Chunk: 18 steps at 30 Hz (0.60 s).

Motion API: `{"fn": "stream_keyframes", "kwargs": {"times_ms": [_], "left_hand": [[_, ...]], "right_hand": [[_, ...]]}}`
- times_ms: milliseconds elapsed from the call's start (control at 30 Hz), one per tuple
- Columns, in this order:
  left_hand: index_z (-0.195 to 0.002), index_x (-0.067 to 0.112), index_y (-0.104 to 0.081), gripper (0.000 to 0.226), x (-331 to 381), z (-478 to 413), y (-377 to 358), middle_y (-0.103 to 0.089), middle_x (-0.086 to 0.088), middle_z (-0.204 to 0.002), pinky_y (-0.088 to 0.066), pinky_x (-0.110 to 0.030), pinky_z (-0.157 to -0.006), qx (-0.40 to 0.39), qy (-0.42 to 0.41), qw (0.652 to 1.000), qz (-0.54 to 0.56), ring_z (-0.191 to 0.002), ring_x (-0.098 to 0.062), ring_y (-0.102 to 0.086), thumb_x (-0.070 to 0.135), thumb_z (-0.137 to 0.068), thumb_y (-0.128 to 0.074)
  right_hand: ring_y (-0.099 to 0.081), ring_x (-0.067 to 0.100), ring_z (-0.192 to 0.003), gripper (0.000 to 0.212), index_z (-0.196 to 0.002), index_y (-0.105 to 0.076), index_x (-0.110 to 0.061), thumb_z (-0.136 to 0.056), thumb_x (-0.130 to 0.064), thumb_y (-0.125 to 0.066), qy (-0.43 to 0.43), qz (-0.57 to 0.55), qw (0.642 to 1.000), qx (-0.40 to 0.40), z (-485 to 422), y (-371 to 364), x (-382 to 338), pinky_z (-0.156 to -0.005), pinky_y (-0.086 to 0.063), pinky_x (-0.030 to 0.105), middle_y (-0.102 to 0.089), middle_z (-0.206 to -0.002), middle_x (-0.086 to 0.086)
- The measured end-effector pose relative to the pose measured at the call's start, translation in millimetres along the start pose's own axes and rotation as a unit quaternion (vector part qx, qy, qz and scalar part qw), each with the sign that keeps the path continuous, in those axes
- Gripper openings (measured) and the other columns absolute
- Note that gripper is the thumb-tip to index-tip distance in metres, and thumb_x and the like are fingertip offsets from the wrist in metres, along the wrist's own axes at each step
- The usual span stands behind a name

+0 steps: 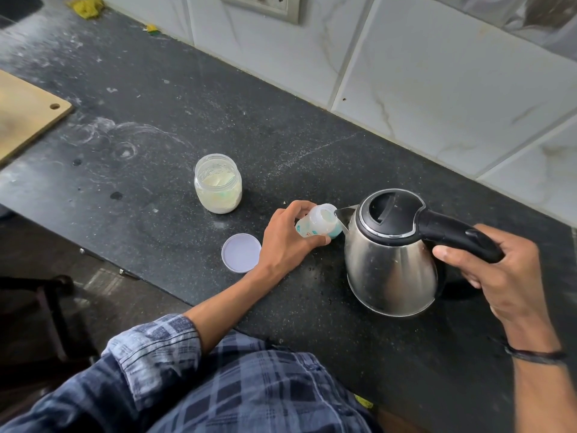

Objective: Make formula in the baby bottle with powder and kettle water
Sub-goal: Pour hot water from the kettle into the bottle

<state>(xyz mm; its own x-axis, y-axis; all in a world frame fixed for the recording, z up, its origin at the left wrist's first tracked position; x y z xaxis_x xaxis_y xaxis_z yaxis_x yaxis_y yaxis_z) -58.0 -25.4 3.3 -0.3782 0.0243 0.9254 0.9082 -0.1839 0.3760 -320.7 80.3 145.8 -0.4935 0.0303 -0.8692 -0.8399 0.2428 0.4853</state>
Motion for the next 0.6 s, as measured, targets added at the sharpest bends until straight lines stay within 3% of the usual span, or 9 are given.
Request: {"fn": "stream_keyframes", "kwargs": {"times_ms": [600], "left_hand": [[-0.109,0.043,-0.056,0.056,7.1,1.6,-1.6,-0.065,0.019,-0.11,-0.049,-0.041,-0.093,-0.012,0.003,1.0,0.013,-0.108,-0.009,-0.058,0.039,-0.065,-0.09]], "right_hand": [[-0.038,0.013,-0.043,0.02,-0.079,-0.066,0.001,-0.074,-0.013,-0.079,-0.012,-0.025,0.999,0.018,5.4,2.5,4.5,-0.04,-0.031,0.021,-0.048,-0.052,-0.01]]}}
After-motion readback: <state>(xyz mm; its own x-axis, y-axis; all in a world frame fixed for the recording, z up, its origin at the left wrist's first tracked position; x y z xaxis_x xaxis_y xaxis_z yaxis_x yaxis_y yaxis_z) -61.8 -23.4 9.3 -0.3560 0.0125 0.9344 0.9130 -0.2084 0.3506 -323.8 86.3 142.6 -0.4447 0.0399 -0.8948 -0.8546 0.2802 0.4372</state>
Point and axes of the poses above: each hand's wrist, its own z-axis away from the middle knuckle, its own y-axis out of the back of the hand, x = y × z, the point moved 4 cm from there along -z, towards the middle knuckle
